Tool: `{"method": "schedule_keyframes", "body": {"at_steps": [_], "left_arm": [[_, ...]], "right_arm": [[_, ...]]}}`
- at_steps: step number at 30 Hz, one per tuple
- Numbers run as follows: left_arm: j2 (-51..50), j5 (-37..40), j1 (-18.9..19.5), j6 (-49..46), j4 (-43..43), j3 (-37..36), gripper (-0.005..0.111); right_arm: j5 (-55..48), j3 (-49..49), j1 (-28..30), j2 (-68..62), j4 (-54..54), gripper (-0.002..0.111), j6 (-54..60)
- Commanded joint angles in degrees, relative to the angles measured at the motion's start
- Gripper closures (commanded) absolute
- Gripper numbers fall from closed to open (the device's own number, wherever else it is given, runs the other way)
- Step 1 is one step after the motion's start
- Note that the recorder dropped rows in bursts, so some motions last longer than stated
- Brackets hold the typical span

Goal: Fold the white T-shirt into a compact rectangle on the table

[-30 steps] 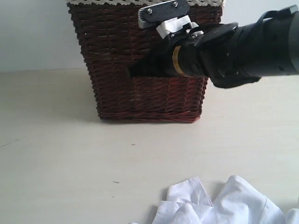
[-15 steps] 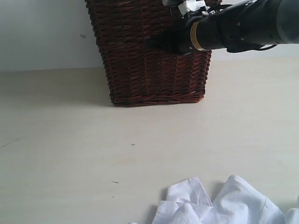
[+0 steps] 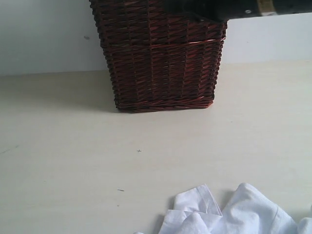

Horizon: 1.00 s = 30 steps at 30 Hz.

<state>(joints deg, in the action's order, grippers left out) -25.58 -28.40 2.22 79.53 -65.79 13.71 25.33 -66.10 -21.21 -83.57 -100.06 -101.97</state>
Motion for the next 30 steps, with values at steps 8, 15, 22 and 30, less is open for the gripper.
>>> {"method": "schedule_keyframes", "body": {"at_steps": [8,15,22,30], "left_arm": [[-0.50,-0.85,-0.12,4.17,-4.26,-0.20,0.107],[-0.50,-3.05,-0.12,5.08,-5.14,-0.20,0.107],[-0.50,-3.80,-0.12,6.27,-6.39,-0.20,0.107],[-0.50,-3.80,-0.12,7.25,-7.67,-0.20,0.107]], "right_arm": [[-73.32,0.92,13.34,0.50,90.92,0.098,106.73],[-87.12,13.28,11.29,-1.28,115.18,0.067,128.31],[-73.69,21.22,6.54,-6.86,114.34,0.059,128.87],[-66.95,21.09,6.54,-16.37,113.77,0.060,127.20]]}}
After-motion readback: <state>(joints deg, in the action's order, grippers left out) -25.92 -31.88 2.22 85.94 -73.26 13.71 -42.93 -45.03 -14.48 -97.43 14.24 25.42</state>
